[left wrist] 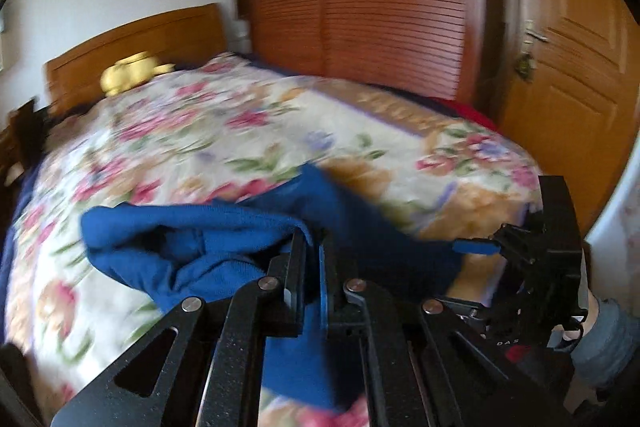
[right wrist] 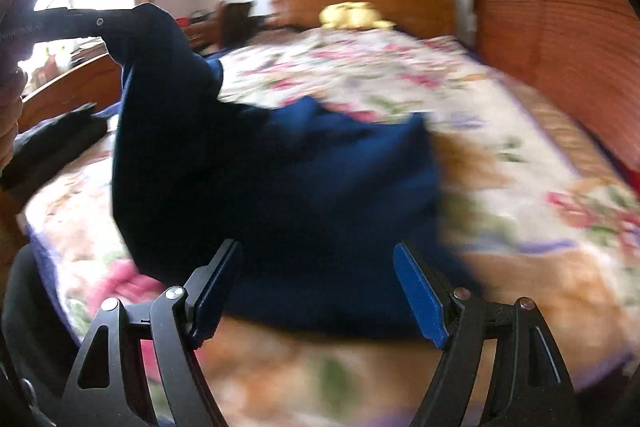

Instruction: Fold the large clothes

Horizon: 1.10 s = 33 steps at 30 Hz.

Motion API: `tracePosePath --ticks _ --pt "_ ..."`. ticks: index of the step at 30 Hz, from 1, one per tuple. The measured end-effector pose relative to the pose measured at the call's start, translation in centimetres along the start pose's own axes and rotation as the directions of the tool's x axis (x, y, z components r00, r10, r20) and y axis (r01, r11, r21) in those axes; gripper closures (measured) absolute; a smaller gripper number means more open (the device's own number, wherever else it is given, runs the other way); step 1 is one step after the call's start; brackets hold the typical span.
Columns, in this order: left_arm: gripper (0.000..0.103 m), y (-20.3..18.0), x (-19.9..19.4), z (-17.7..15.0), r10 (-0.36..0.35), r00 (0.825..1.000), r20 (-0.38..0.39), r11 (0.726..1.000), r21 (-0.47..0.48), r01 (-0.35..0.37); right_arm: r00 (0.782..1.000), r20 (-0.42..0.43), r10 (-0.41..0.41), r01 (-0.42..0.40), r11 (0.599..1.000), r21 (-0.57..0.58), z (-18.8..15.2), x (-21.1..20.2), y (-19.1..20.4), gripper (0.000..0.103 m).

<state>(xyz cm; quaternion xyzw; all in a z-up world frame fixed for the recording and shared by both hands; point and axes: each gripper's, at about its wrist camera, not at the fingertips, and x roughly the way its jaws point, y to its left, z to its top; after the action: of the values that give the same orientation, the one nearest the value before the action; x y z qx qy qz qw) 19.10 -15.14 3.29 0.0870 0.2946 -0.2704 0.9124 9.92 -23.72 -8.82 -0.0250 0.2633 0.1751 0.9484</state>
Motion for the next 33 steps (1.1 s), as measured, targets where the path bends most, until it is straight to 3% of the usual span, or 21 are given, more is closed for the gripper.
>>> tracePosePath --ticks 5,9,15,21,27,33 --pt "0.098 -5.7 5.4 2.6 -0.187 0.982 -0.038 0.982 0.001 0.187 0.993 0.024 -0.118 0.116 0.99 0.076 -0.9 -3.9 -5.7 0.024" --pt "0.098 -9.5 8.8 2.1 -0.258 0.96 -0.108 0.965 0.008 0.26 0.987 0.031 -0.156 0.151 0.979 0.135 -1.7 -5.9 -8.1 0.024" --pt "0.097 -10.7 10.2 0.4 -0.221 0.958 -0.18 0.975 -0.014 0.222 0.988 0.018 -0.153 0.15 0.98 0.129 -2.4 -5.9 -7.4 0.024" --pt "0.073 -9.7 6.4 1.4 -0.202 0.975 -0.095 0.979 -0.006 0.202 0.991 0.039 -0.131 0.124 0.984 0.131 -1.2 -5.3 -7.2 0.024" --pt "0.071 -5.9 2.3 1.4 -0.125 0.992 -0.024 0.992 -0.018 0.124 0.992 0.064 -0.107 0.099 0.989 0.114 -0.2 -5.2 -6.7 0.024" --pt "0.07 -0.5 1.1 -1.9 -0.023 0.999 -0.049 0.997 -0.071 0.02 0.996 0.068 -0.052 0.046 0.995 0.092 1.6 -3.4 -5.7 0.024"
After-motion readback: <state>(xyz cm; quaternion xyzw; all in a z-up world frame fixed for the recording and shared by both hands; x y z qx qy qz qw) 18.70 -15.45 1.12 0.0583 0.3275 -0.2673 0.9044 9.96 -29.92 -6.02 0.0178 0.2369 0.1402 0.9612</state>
